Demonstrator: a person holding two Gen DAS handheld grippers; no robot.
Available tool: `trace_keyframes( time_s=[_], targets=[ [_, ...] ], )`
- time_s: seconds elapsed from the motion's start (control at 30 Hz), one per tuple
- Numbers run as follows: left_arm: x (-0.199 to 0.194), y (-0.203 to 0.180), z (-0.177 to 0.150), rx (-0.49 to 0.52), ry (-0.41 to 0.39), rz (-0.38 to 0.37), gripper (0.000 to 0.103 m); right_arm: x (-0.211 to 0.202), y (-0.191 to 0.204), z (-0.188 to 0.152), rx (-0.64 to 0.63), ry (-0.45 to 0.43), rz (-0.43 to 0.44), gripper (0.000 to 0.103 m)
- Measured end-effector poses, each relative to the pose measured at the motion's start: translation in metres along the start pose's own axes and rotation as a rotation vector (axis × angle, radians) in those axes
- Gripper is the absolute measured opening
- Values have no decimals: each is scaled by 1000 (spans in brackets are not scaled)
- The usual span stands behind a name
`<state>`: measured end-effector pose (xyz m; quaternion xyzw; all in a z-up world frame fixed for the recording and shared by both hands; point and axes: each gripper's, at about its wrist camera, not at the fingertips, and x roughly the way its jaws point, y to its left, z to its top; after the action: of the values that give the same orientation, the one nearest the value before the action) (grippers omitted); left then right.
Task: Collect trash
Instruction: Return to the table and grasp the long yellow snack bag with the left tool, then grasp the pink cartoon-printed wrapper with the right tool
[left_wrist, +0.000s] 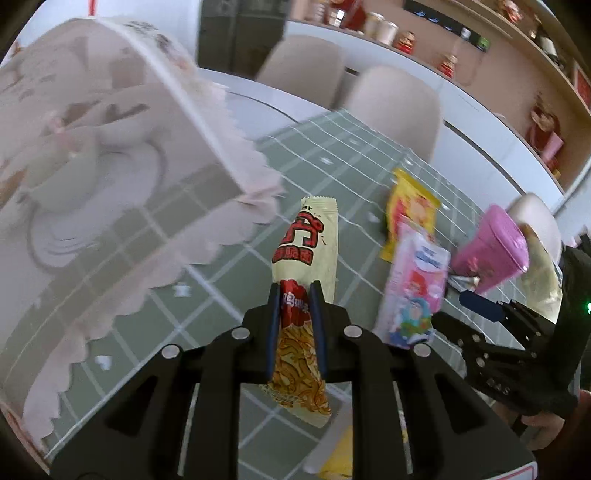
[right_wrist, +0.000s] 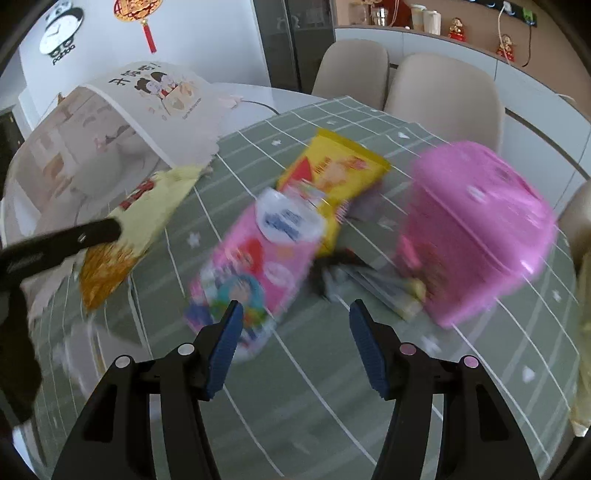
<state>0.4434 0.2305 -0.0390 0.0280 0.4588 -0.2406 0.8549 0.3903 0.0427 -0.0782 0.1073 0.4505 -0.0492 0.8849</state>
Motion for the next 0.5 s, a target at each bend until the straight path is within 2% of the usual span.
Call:
trace_keyframes(
  time_s=[0.07, 0.2, 0.23, 0.27, 0.3, 0.37, 0.4, 0.5],
  targets=[
    [-4, 10, 0, -28, -12, 21, 15, 12, 11, 10, 7, 2, -9, 57],
    [-12, 30, -3, -90, -23, 9, 16, 30, 25, 20, -13, 20, -32, 55],
    [-14, 34, -4, -101, -24, 6, 16, 32, 29, 21, -40, 21, -40, 46],
    [-15, 36, -5, -106, -24, 5, 16, 31, 31, 21, -61, 24, -35, 25],
    [-17, 36, -5, -109, -24, 8, 16, 30, 34, 22, -86, 37, -4, 15],
    [-24, 36, -5, -114, -28, 6, 16, 19, 36, 23, -102, 34, 53, 7],
    [-28, 34, -5, -115, -31, 2, 16, 14, 38, 25, -114, 27, 54, 6],
    [-42, 22, 0, -109, -52, -9, 16, -16, 33, 24, -140, -11, 84, 5]
  ],
)
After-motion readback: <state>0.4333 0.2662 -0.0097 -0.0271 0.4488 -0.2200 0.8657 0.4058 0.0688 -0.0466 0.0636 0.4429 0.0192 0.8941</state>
